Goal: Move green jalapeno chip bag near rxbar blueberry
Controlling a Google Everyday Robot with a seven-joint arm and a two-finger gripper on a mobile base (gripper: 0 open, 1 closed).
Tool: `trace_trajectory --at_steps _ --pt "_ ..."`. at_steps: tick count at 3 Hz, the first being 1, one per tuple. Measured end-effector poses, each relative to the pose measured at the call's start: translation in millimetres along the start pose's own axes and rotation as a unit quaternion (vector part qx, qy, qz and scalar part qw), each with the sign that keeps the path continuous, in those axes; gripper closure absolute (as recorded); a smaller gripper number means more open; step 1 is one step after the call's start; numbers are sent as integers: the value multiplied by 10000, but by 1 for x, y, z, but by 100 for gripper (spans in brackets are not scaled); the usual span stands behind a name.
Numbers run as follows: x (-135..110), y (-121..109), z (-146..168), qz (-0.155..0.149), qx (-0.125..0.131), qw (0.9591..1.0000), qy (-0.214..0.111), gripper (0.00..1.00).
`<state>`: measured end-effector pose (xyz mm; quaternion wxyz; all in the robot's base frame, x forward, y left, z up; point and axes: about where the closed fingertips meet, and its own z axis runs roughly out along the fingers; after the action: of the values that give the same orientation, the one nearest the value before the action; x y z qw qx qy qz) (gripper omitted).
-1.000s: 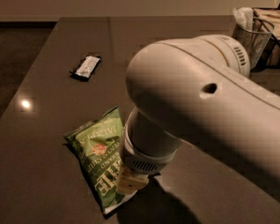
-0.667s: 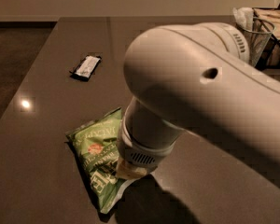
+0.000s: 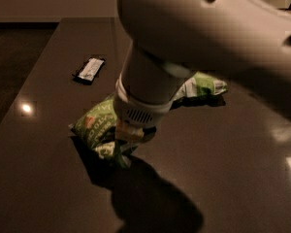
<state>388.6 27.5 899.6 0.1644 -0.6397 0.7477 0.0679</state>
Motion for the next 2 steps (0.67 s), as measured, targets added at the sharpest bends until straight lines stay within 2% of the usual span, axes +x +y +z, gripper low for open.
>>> trace_trajectory --at_steps 1,2 --pt "-25 -39 -7 -19 0 9999 -128 100" --pt "-45 -75 0 77 -95 9996 -242 100"
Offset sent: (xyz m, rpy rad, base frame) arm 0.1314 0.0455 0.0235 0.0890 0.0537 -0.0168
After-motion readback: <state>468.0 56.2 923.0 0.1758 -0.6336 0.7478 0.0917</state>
